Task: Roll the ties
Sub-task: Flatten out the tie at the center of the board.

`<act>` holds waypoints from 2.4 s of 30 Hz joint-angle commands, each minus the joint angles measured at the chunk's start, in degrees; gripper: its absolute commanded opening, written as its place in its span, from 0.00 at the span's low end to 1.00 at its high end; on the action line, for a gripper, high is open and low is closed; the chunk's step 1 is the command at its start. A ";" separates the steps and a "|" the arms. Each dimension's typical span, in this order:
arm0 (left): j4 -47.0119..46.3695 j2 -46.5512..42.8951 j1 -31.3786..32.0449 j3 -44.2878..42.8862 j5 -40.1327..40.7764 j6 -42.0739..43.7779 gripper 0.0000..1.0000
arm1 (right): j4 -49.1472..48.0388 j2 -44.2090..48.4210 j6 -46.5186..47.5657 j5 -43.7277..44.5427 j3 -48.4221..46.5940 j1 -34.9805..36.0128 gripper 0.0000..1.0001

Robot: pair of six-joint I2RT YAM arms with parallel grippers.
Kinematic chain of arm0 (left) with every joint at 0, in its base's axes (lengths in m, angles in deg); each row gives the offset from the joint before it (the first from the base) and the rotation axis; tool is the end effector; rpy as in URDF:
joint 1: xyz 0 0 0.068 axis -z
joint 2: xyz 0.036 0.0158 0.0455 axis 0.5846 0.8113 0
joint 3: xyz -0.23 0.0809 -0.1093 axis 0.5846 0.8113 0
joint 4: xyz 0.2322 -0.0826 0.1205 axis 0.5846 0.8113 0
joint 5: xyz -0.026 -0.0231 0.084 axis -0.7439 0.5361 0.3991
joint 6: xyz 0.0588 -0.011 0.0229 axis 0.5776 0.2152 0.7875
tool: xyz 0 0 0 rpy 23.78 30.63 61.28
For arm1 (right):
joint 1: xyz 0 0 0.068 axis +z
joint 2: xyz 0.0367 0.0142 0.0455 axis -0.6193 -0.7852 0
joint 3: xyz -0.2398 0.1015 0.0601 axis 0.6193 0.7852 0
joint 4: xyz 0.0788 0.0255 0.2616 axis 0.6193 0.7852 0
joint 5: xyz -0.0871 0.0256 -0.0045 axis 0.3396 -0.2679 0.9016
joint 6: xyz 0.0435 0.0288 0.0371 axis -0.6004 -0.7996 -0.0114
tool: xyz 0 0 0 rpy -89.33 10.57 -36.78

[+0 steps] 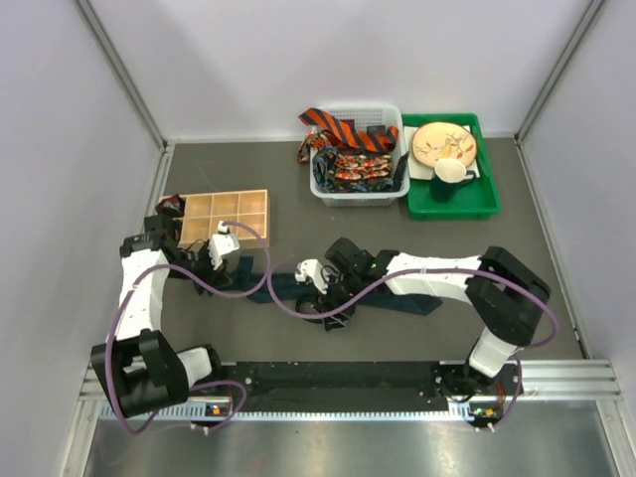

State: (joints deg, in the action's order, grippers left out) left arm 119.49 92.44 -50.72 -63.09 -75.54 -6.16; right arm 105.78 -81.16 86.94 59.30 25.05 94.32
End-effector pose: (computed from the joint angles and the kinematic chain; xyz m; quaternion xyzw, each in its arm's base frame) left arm 0.2029 0.0178 0.2326 0.5023 0.7744 -0.2176 0.3171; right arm 0.1709 0.2972 0.1546 -0.5782 0.7309 0.3255 0.1594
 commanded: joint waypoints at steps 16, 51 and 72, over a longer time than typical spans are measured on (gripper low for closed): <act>6.09 0.63 -1.58 1.60 -0.27 16.29 0.09 | 19.47 12.71 2.59 0.98 0.70 -15.34 0.00; 12.26 5.82 3.15 -8.43 9.65 26.77 0.98 | 34.54 -2.12 11.39 14.86 -4.21 -41.11 0.44; 8.04 11.09 7.99 -4.55 9.31 23.79 0.82 | 34.10 -3.54 25.35 32.97 -7.28 -63.69 0.00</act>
State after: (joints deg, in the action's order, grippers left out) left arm 126.83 103.96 -44.97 -68.68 -63.57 18.14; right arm 141.17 -83.70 104.54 84.37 22.85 37.44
